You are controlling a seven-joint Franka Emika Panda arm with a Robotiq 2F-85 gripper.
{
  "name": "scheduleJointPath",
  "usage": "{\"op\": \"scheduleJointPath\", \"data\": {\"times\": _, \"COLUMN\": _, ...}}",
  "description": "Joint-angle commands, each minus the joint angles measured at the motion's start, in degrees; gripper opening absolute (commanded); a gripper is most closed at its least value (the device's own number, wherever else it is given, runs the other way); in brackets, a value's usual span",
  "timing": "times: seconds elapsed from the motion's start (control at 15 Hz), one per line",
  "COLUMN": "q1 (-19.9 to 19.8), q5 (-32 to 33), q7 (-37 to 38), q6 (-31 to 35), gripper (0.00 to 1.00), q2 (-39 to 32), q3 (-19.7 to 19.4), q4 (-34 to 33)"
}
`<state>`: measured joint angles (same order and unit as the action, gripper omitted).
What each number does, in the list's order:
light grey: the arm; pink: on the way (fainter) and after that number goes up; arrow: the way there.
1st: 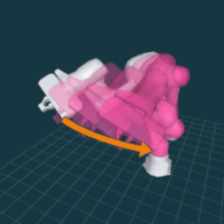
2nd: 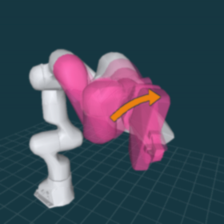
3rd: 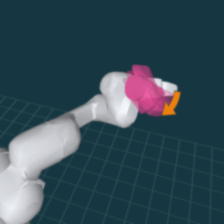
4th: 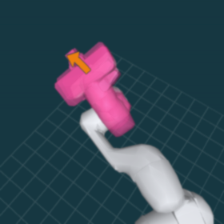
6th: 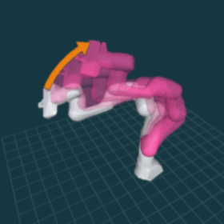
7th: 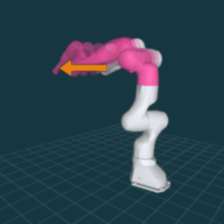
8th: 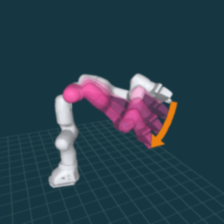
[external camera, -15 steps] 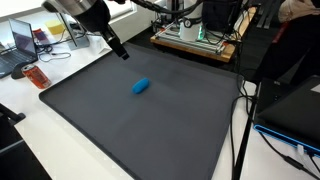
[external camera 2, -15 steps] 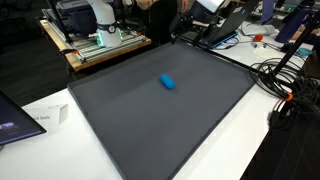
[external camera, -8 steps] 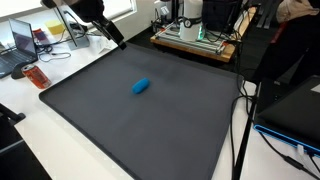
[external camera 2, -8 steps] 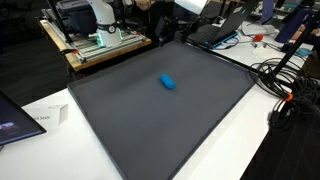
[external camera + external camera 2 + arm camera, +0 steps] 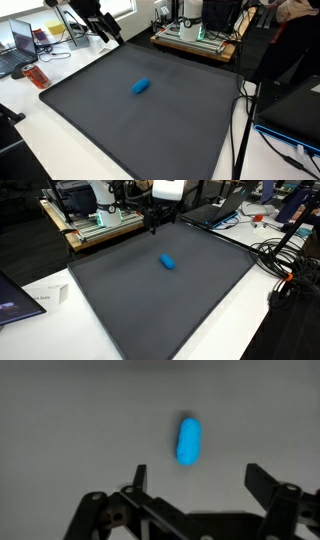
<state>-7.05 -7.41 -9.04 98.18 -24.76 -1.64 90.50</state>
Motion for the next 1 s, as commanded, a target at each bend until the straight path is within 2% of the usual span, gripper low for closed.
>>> {"op": "scheduleJointPath", "data": {"times": 0.0, "q1": -2.95, "q5": -4.76, "q7": -8.97, "q6": 3.85, "gripper": 1.00, "q2": 3.69, "q3": 0.84, "q4": 6.53}}
{"op": "scheduleJointPath", "data": {"times": 0.47, "q1": -6.61, "q5": -11.16, "q7": -25.36, "q6": 11.30, "gripper": 1.00, "q2": 6.08, "q3": 0.98, "q4": 14.07}}
{"op": "scheduleJointPath", "data": {"times": 0.93, "q1": -8.97, "q5": -16.51, "q7": -37.19, "q6": 13.24, "gripper": 1.00, "q2": 5.89, "q3": 0.42, "q4": 17.31}}
